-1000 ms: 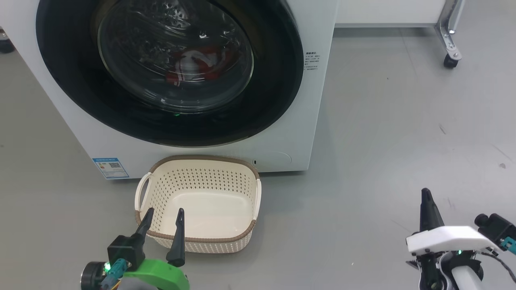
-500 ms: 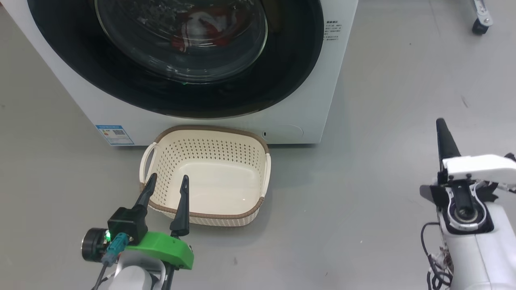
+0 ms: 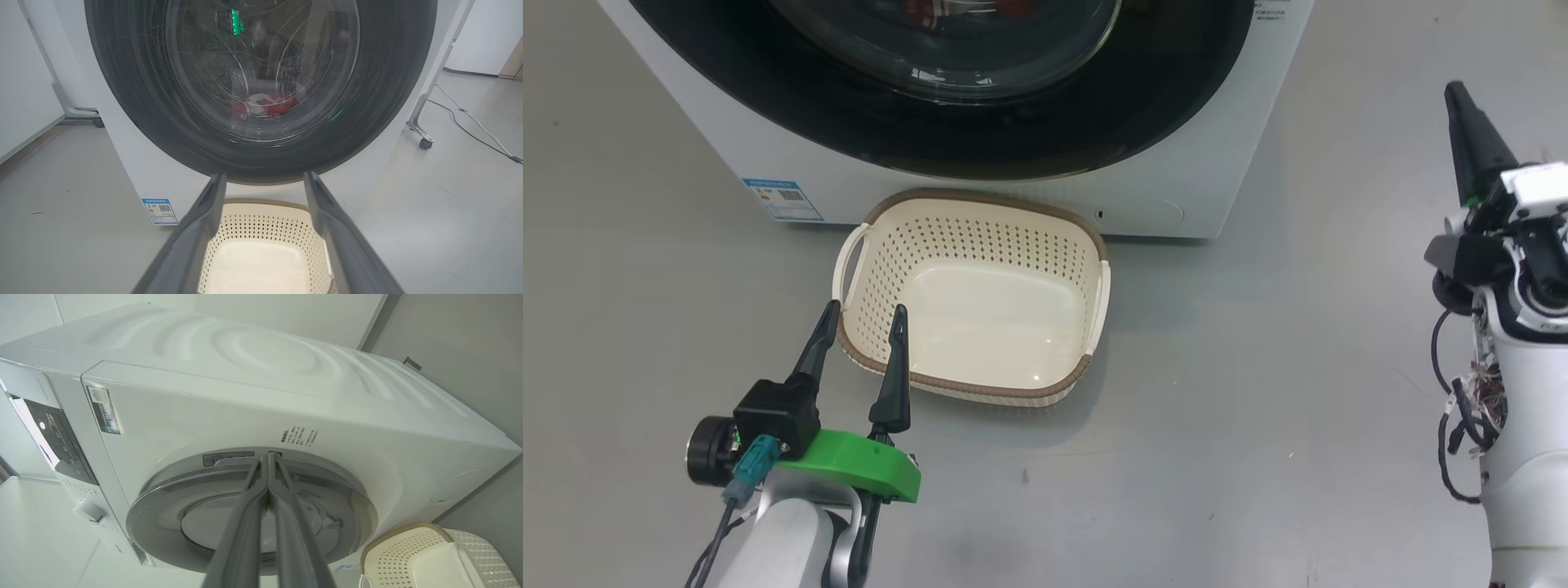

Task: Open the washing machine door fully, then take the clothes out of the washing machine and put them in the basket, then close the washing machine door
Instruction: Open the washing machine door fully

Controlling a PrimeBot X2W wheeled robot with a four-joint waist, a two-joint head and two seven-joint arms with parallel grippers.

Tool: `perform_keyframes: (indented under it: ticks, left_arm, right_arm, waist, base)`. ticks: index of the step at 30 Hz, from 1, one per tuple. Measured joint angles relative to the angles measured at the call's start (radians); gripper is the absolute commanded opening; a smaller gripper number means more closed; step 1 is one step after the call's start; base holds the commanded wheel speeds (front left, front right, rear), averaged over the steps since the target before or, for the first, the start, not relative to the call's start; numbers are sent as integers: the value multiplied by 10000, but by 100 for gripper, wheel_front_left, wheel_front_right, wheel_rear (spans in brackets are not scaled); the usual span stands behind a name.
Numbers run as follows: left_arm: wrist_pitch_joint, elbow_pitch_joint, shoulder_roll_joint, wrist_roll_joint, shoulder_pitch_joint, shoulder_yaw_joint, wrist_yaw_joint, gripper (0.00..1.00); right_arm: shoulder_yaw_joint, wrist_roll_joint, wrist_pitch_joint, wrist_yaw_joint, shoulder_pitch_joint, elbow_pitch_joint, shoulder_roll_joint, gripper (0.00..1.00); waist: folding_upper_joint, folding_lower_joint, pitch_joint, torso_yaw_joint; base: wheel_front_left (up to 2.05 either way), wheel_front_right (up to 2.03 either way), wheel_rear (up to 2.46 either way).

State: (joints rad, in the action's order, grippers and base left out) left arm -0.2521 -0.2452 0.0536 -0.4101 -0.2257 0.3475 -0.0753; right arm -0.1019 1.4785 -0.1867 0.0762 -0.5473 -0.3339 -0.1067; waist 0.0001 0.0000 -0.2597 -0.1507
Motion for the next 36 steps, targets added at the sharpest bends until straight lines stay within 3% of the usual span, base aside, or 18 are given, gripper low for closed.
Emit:
perform_keyframes:
  ticks: [9, 25, 36]
  left_arm:
    - [0, 211, -58, 0, -393, 82, 0, 100]
    - [0, 332, -159, 0, -967, 458, 123, 100]
    - [0, 359, -190, -29, -1074, 604, 199, 100]
  right_arm:
    - [38, 506, -982, -460, -1685, -242, -378, 0]
    - [535, 416, -1946, -1235, -3999, -1210, -959, 0]
    - [777, 332, -2443, -1409, -5107, -1871, -1329, 0]
  waist:
    - [0, 0, -713, -472]
    - [0, 0, -1662, -1416]
    - [0, 1, -2117, -2042]
  base:
    - [0, 0, 0]
    - [0, 0, 0]
    - [0, 0, 0]
